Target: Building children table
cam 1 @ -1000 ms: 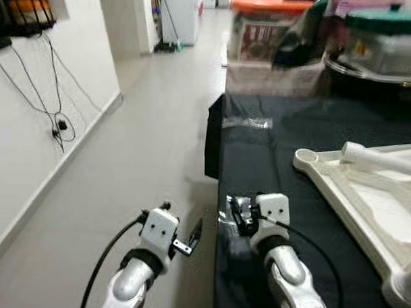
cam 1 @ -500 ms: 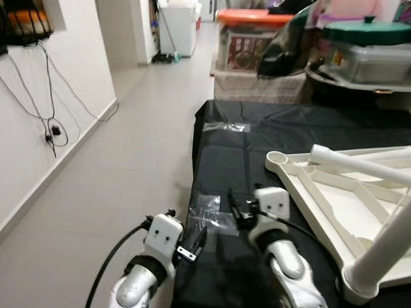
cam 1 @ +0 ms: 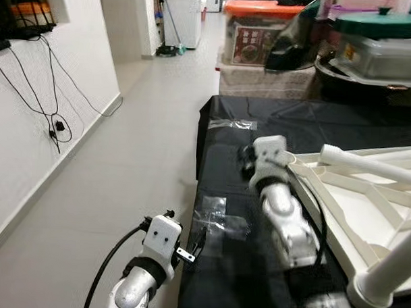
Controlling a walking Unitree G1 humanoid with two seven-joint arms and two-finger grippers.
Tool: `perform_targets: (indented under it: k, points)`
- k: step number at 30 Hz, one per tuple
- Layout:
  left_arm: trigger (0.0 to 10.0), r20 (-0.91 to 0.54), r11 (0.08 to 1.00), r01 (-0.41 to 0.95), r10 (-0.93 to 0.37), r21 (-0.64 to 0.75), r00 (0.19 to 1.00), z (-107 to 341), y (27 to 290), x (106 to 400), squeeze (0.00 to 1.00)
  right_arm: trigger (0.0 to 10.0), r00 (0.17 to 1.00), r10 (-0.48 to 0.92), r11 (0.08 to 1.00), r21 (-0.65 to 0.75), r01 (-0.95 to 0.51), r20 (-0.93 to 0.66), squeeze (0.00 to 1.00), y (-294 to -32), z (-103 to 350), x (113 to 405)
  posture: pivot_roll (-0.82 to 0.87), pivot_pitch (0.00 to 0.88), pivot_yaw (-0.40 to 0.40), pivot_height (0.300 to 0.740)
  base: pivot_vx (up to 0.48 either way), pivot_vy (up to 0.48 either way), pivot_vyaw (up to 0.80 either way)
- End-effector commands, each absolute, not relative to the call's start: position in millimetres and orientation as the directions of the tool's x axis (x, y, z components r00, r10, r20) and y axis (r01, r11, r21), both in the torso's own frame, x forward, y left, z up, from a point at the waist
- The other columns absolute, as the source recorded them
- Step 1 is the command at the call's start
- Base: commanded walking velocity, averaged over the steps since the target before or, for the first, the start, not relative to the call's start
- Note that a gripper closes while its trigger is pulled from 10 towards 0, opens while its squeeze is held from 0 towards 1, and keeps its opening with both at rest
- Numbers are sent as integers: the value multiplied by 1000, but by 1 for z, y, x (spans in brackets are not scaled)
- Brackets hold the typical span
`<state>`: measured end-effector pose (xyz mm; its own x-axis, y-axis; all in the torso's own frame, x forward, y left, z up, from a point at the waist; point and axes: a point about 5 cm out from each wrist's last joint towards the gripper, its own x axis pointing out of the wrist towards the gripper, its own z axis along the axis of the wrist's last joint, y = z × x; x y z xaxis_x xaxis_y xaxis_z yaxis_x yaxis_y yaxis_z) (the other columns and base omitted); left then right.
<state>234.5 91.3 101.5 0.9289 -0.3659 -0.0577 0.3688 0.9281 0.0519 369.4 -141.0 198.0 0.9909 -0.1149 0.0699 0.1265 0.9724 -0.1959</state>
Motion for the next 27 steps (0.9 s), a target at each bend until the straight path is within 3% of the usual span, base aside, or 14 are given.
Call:
perform_targets:
  k: [1,3,9,12,27]
  points:
    - [10000,-82,929,366,-361,48,929,99,91,230,0,10000,962,-265,941,-235,243,-65,0,-166,180,379,82,0,-50,740,0,0,0]
    - [10000,-83,930,366,-361,46,929,99,90,229,0,10000,931,-337,917,-275,290,-140,0,-177,175,384,82,0,-49,740,0,0,0]
    - [10000,-84,930,364,-360,44,929,100,89,228,0,10000,906,-353,916,-282,285,-234,0,-181,165,386,83,0,-58,740,0,0,0]
    - [10000,-87,931,363,-359,40,929,100,89,227,0,10000,858,-358,927,-254,277,-369,0,-185,151,386,81,0,-62,740,0,0,0]
    - [10000,-87,933,359,-355,39,931,101,88,226,0,10000,776,-440,895,-284,343,-451,0,-205,141,387,76,0,-67,740,0,0,0]
